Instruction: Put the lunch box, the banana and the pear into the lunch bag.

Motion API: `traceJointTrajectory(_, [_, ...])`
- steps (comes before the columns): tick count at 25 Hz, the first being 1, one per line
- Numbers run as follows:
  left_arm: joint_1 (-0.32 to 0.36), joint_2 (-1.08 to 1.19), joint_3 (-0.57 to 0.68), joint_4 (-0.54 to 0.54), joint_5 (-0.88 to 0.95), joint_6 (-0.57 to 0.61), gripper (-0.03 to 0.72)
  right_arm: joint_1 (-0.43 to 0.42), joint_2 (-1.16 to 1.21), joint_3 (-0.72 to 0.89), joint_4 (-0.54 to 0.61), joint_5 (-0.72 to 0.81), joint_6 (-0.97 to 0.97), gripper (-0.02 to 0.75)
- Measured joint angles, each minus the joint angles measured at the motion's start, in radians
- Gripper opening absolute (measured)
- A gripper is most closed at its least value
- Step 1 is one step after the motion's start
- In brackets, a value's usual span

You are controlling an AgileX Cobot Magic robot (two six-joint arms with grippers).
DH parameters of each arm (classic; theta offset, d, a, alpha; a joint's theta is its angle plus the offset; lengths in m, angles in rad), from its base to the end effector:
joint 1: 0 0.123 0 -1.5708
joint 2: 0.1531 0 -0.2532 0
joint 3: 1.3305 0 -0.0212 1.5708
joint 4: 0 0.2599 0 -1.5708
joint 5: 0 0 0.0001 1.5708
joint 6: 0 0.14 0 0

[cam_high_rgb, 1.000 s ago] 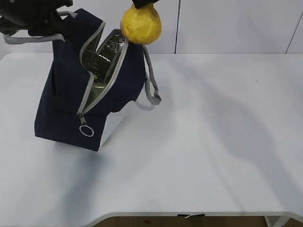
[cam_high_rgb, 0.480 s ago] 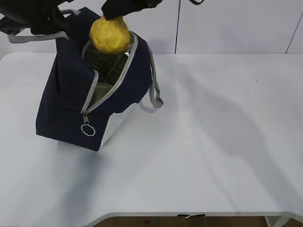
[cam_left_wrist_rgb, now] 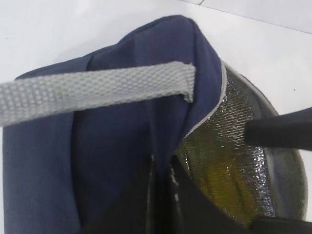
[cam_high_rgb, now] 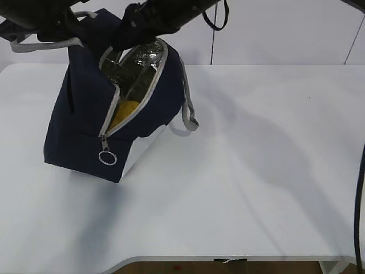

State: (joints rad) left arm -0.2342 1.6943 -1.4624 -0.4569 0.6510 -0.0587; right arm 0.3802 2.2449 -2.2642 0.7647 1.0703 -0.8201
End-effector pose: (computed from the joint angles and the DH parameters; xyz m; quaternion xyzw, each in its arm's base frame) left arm 0.4081 -0.1359 0.2586 -0.0355 0.9084 -0.2468 0.3357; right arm 0.4501 0.2715 0.2621 -0.4398 0.7719 0.2966 0.3504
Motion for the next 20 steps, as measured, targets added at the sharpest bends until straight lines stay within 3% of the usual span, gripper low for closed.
traceJointTrajectory(5, [0.0, 0.0, 0.0, 0.0, 0.0, 0.009, -0.004, 0.0, -0.069, -0.052, -0.128, 0.016, 0.112, 0.552])
traceJointTrajectory(9, [0.0, 0.0, 0.0, 0.014, 0.0, 0.026, -0.004, -0.008, -0.143, -0.06, -0.321, 0.066, 0.379, 0.555])
traceJointTrajectory(13, [0.0, -0.002, 0.0, 0.098, 0.0, 0.03, -0.004, -0.019, -0.196, -0.029, -0.467, 0.111, 0.569, 0.546])
traceJointTrajectory(20, [0.0, -0.004, 0.0, 0.16, 0.004, 0.033, -0.004, -0.026, -0.241, 0.08, -0.457, 0.138, 0.62, 0.503])
